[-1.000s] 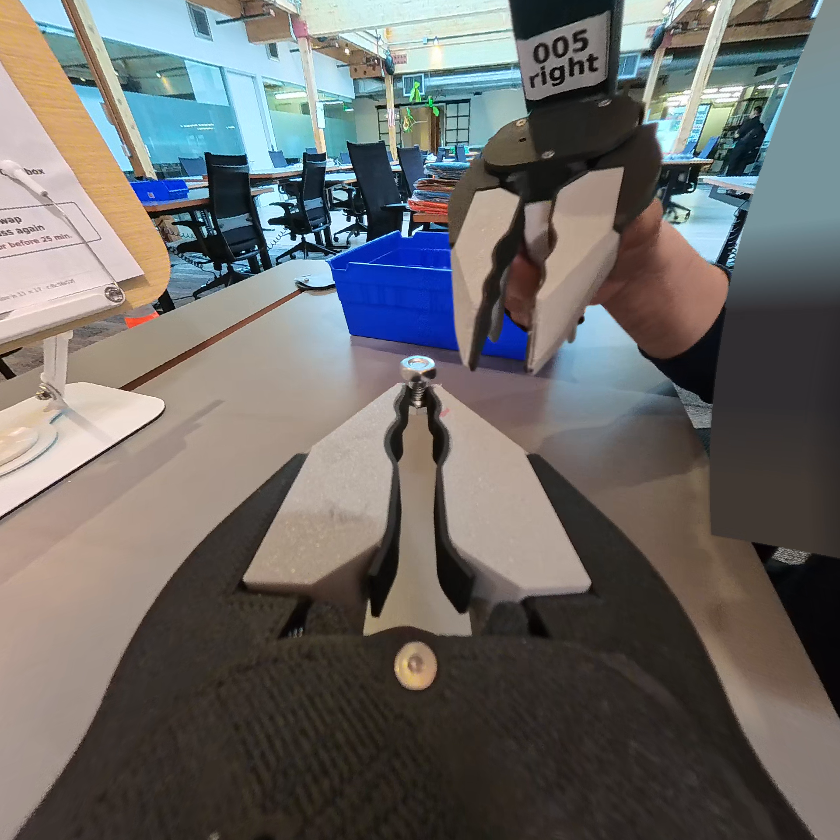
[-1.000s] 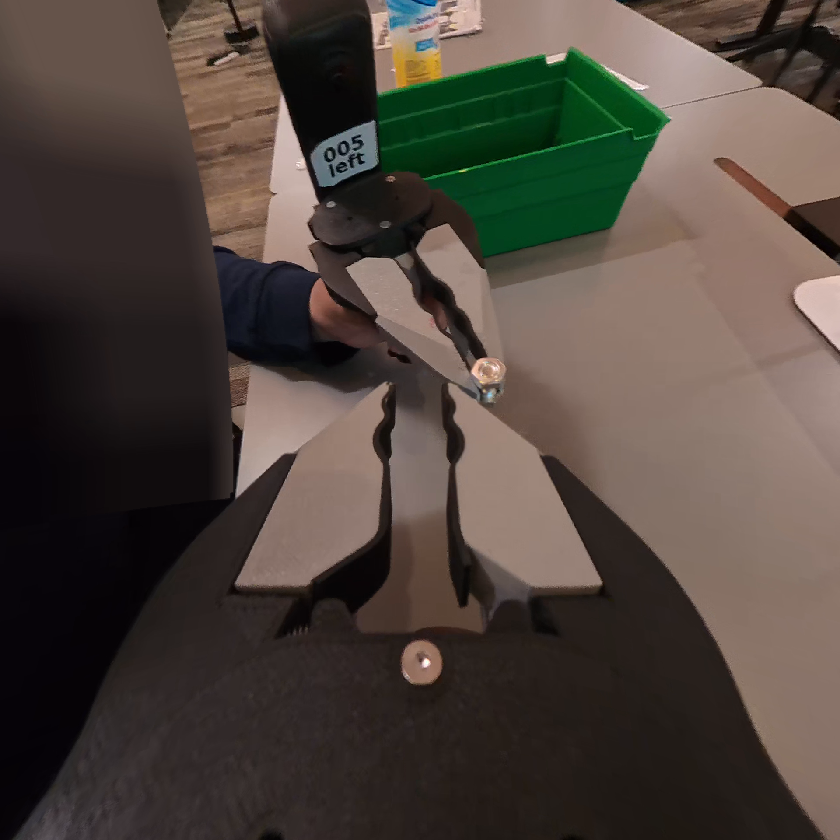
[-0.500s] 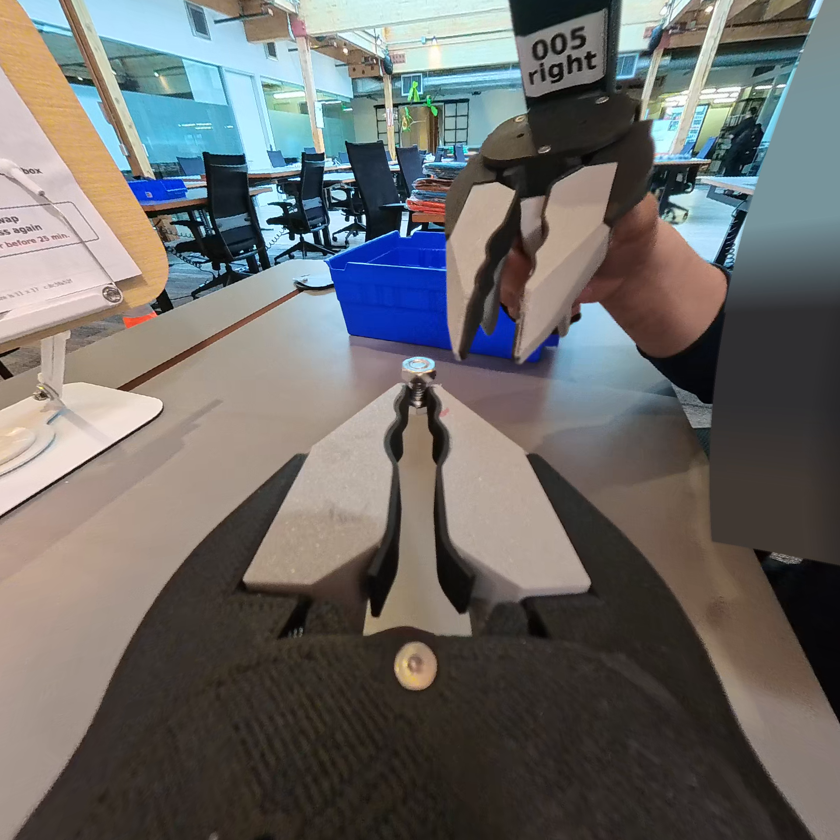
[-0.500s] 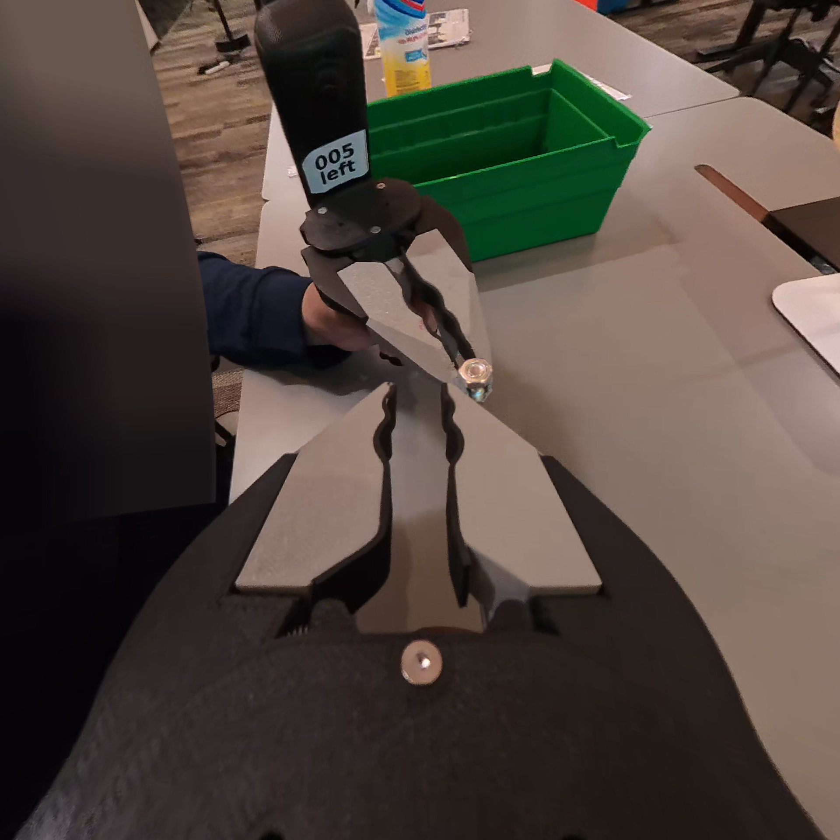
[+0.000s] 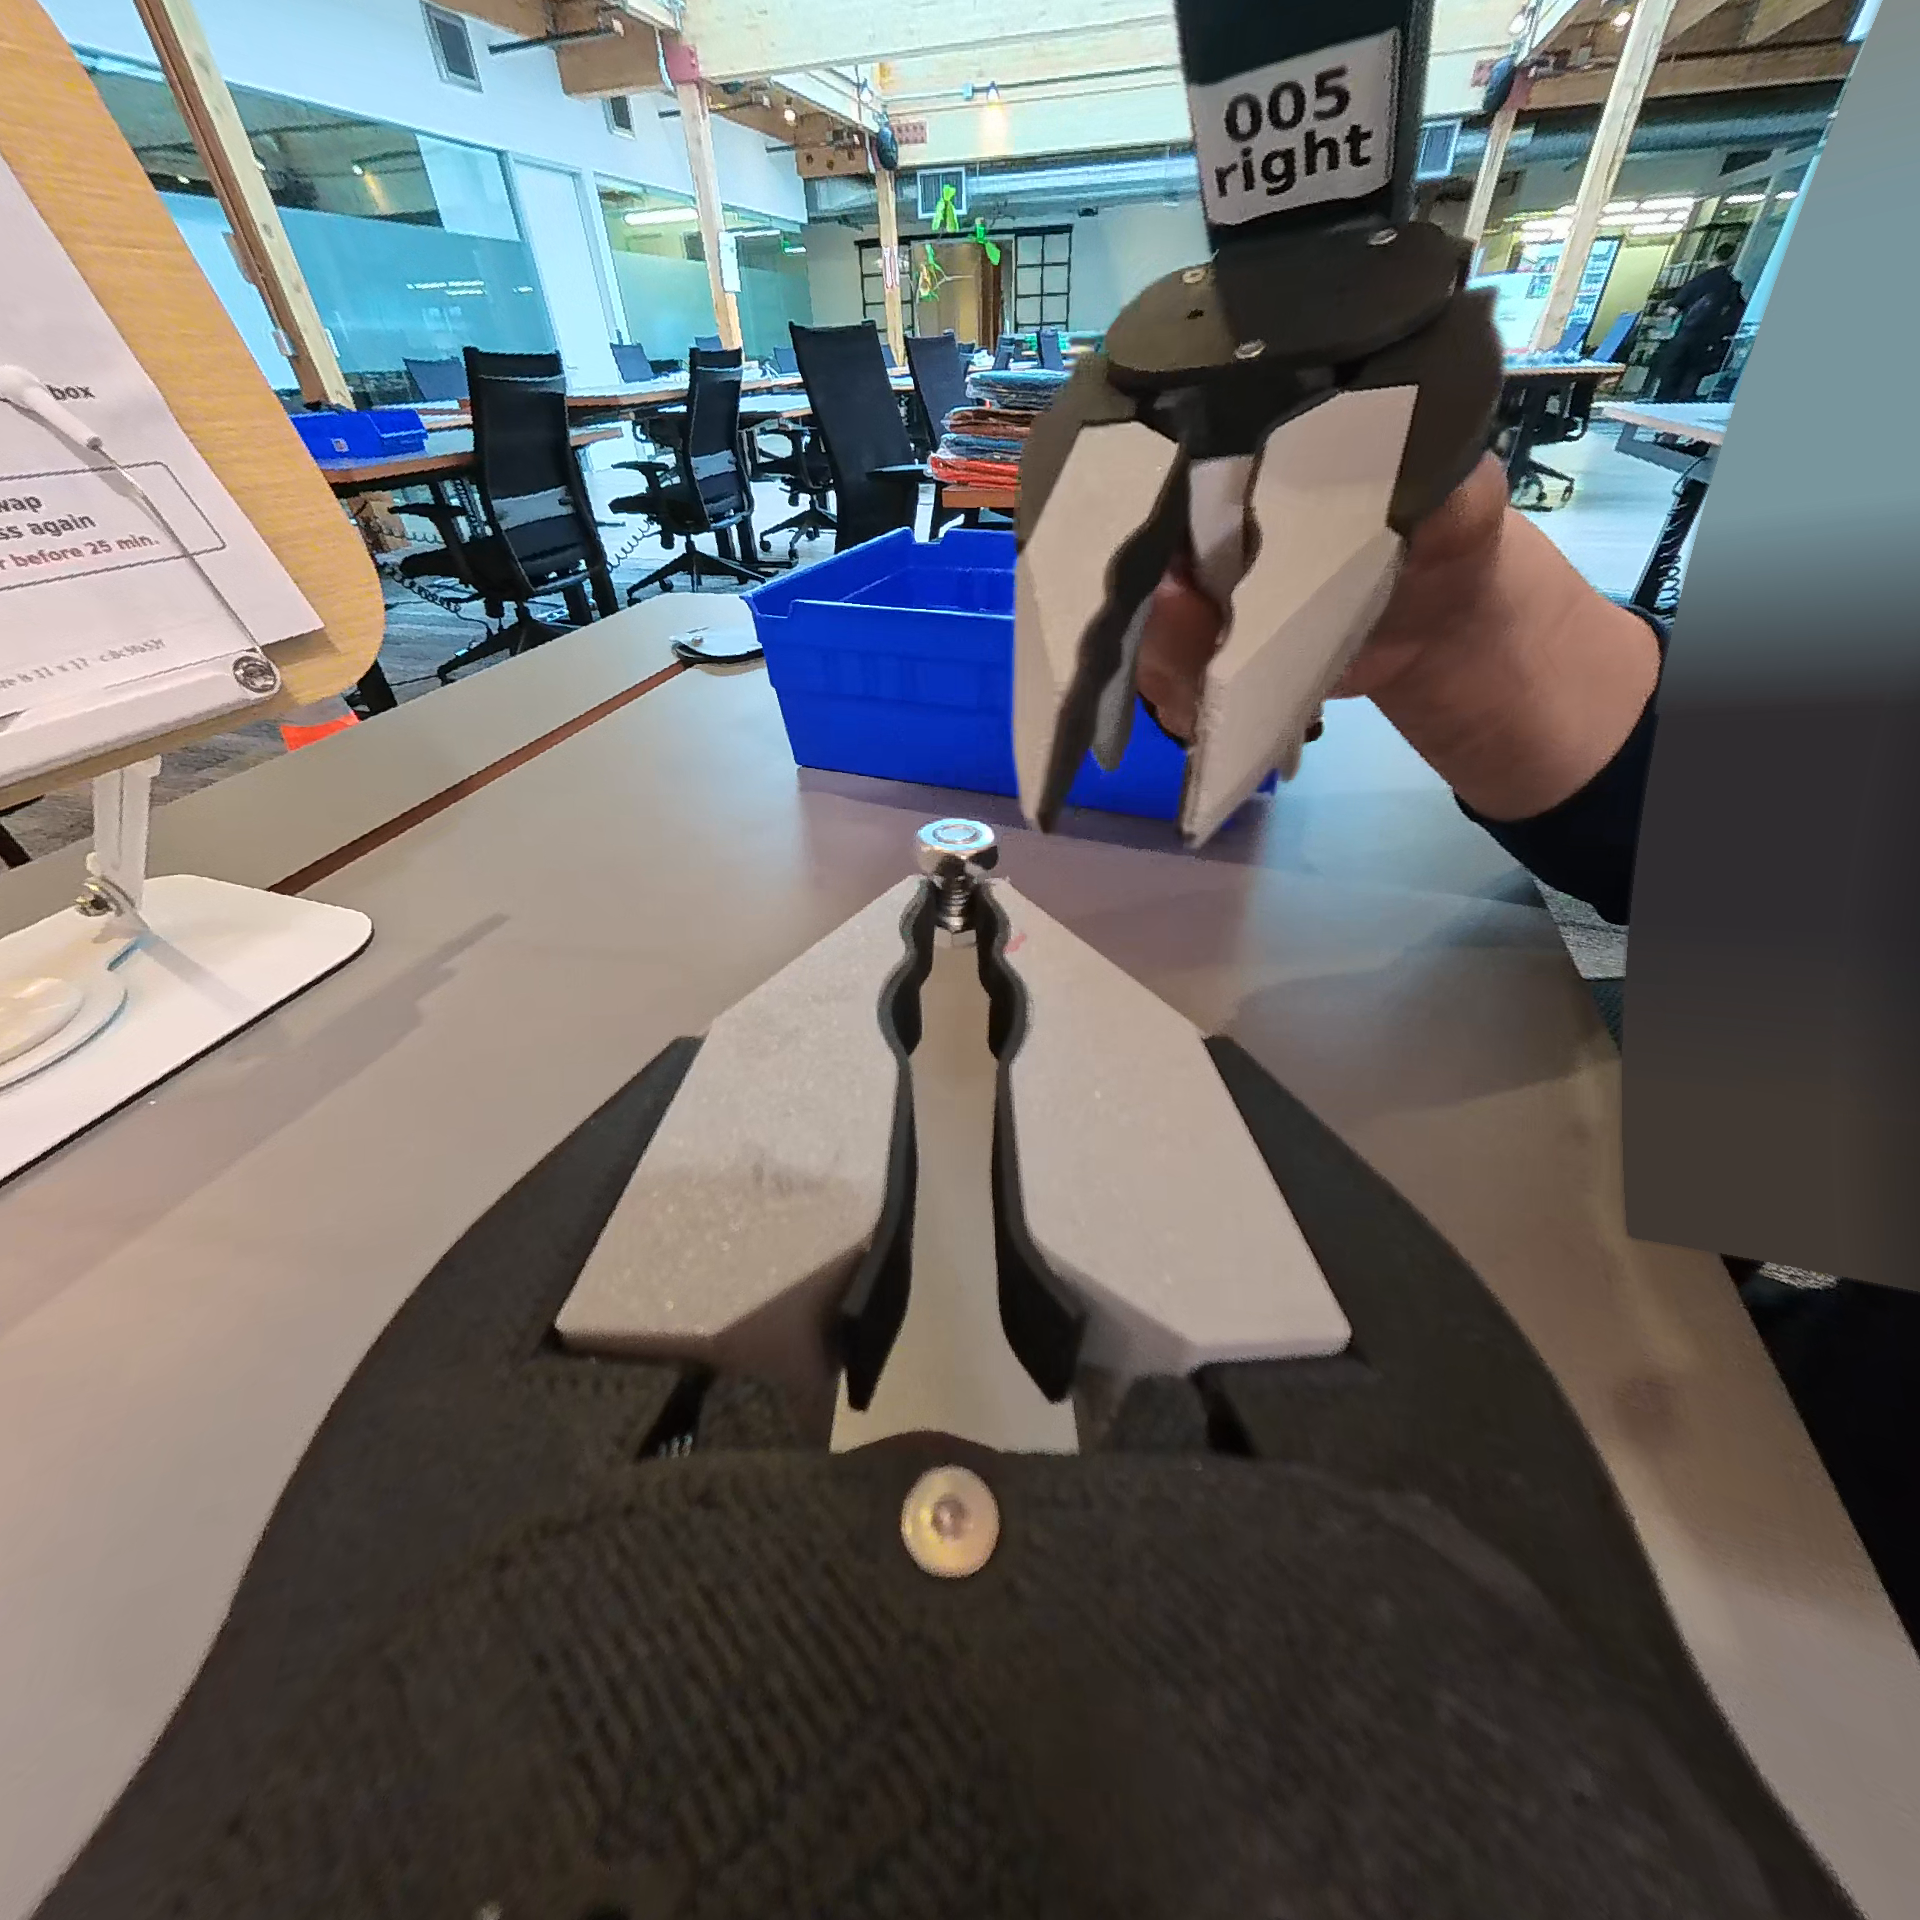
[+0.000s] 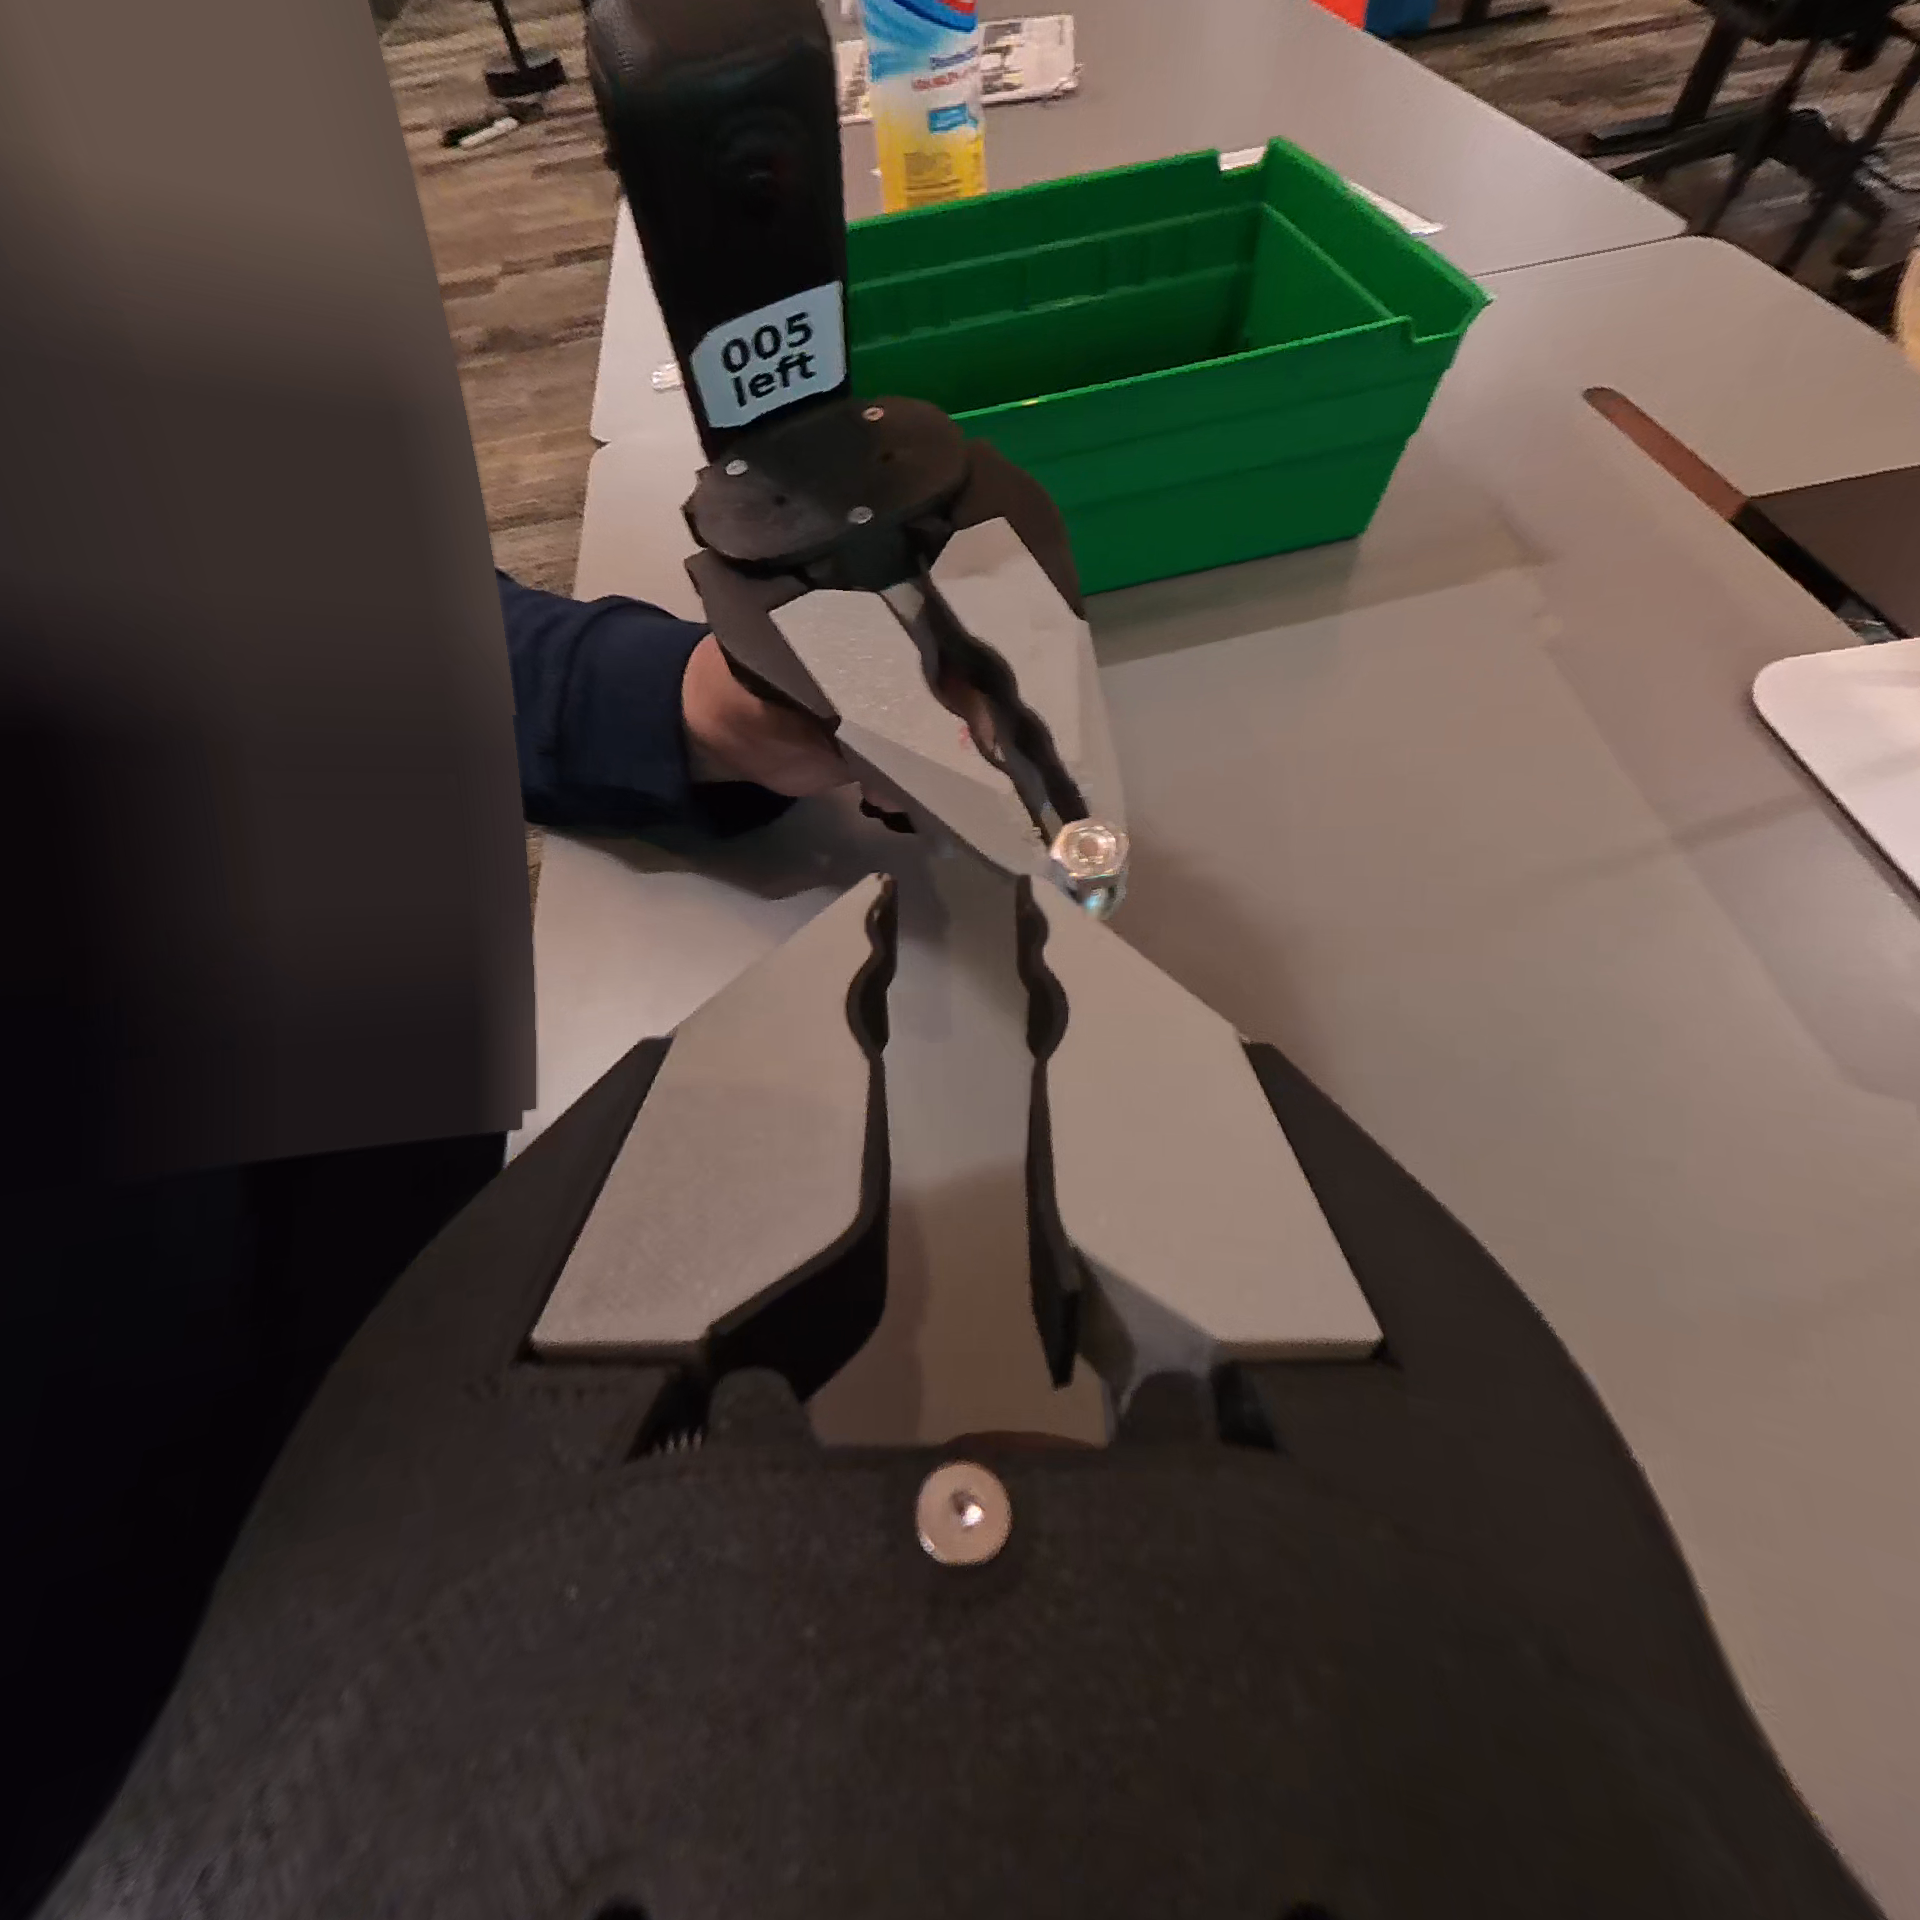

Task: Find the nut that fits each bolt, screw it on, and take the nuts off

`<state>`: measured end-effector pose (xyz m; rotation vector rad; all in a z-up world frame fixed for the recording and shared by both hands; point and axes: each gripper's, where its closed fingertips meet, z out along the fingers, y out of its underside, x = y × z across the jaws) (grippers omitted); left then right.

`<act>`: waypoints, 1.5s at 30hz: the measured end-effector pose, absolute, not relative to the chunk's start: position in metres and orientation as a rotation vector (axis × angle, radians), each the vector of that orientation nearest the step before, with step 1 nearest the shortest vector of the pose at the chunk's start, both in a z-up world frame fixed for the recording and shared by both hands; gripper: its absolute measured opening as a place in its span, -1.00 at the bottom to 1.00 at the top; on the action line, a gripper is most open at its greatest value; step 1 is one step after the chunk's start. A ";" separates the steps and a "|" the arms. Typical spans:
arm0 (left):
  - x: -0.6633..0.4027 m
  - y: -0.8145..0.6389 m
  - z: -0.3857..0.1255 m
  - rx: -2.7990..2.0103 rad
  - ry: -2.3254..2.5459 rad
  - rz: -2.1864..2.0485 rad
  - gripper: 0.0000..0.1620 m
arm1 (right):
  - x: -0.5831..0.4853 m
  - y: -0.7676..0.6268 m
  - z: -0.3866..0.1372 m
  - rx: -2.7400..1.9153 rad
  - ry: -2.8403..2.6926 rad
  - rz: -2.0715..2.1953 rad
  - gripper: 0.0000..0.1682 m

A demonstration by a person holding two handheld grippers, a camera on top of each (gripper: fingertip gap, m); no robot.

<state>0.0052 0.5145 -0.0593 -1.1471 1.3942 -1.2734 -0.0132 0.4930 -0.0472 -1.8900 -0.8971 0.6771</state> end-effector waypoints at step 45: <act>0.004 0.516 -0.057 -1.150 1.381 -1.280 -0.94 | -0.011 0.498 -0.039 -1.908 -0.851 0.679 -0.70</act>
